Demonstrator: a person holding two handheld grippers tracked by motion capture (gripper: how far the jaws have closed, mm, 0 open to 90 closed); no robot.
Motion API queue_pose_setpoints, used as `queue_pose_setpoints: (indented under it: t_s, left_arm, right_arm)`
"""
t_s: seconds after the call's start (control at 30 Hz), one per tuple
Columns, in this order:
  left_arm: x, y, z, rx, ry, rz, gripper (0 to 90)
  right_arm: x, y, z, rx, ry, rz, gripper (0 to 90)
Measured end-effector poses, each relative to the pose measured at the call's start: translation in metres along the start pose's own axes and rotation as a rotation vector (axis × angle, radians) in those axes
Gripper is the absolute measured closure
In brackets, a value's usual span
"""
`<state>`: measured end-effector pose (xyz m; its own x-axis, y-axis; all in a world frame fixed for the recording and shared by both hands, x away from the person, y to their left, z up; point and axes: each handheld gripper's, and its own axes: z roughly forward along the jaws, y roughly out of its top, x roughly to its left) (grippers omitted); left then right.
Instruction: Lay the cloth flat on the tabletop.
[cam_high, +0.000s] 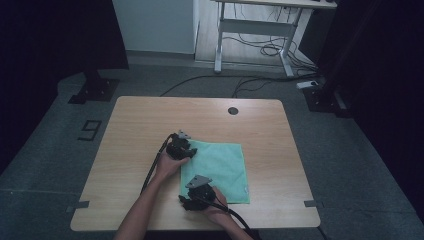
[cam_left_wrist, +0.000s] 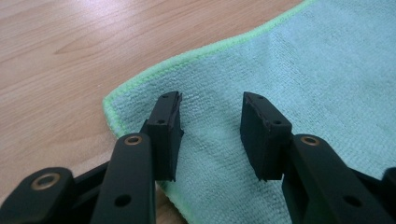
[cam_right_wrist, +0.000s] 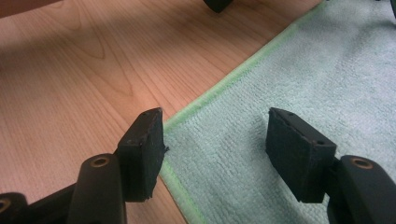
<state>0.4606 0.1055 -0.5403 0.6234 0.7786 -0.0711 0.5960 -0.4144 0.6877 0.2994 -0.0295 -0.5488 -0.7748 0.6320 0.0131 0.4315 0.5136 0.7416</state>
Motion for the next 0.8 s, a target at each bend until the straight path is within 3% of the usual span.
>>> queue_pose_setpoints:
  t_s: [0.07, 0.1, 0.2, 0.23, 0.27, 0.33, 0.37, 0.4, 0.43, 0.47, 0.5, 0.53, 0.57, 0.6, 0.67, 0.8]
  left_arm:
    - [0.002, 0.0, 0.0, -0.003, -0.017, -0.015, 57.8]
    - [0.003, 0.0, -0.001, 0.0, -0.026, -0.042, 56.1]
    - [0.001, 0.001, -0.004, -0.001, -0.003, -0.04, 51.2]
    - [-0.002, 0.001, -0.01, -0.022, -0.005, -0.031, 51.2]
    - [-0.002, 0.001, -0.01, -0.022, -0.005, -0.031, 51.1]
    - [-0.006, 0.001, -0.015, -0.031, -0.013, -0.029, 50.7]
    - [-0.008, 0.001, -0.017, -0.03, -0.016, -0.02, 49.4]
    - [-0.01, 0.002, -0.019, -0.027, -0.02, -0.012, 49.4]
    - [-0.013, 0.001, -0.02, -0.022, -0.026, -0.007, 48.9]
    - [-0.013, 0.001, -0.02, -0.022, -0.026, -0.007, 48.6]
    - [-0.014, 0.001, -0.019, -0.017, -0.026, -0.007, 48.2]
    - [-0.014, 0.0, -0.017, -0.01, -0.024, -0.001, 48.2]
    - [-0.014, -0.002, -0.013, 0.002, -0.007, 0.006, 47.3]
    - [-0.014, -0.002, -0.013, 0.002, -0.007, 0.006, 47.2]
    - [-0.009, -0.004, -0.006, 0.013, -0.012, -0.014, 47.0]
    - [-0.004, -0.005, -0.005, 0.004, -0.03, -0.035, 47.7]
  right_arm:
    - [0.0, 0.0, 0.0, -0.004, 0.003, 0.0, 37.4]
    - [-0.004, 0.0, -0.001, 0.0, 0.027, 0.007, 34.9]
    - [-0.013, 0.002, -0.007, -0.018, 0.027, 0.051, 35.5]
    - [-0.029, 0.005, -0.019, -0.07, -0.01, 0.089, 36.6]
    - [-0.029, 0.005, -0.019, -0.07, -0.01, 0.089, 36.6]
    - [-0.05, 0.007, -0.031, -0.096, -0.062, 0.11, 37.3]
    - [-0.073, 0.008, -0.039, -0.1, -0.094, 0.143, 39.9]
    - [-0.073, 0.008, -0.039, -0.1, -0.094, 0.143, 39.9]
    - [-0.096, 0.009, -0.042, -0.09, -0.133, 0.166, 42.4]
    - [-0.096, 0.009, -0.042, -0.09, -0.133, 0.166, 42.4]
    - [-0.115, 0.011, -0.04, -0.075, -0.162, 0.189, 43.9]
    - [-0.115, 0.011, -0.04, -0.075, -0.162, 0.189, 43.9]
    - [-0.13, 0.012, -0.034, -0.069, -0.168, 0.206, 45.5]
    - [-0.13, 0.012, -0.034, -0.069, -0.168, 0.206, 45.5]
    - [-0.147, 0.014, -0.019, -0.058, -0.164, 0.22, 46.3]
    - [-0.156, 0.02, 0.001, -0.05, -0.156, 0.214, 47.1]
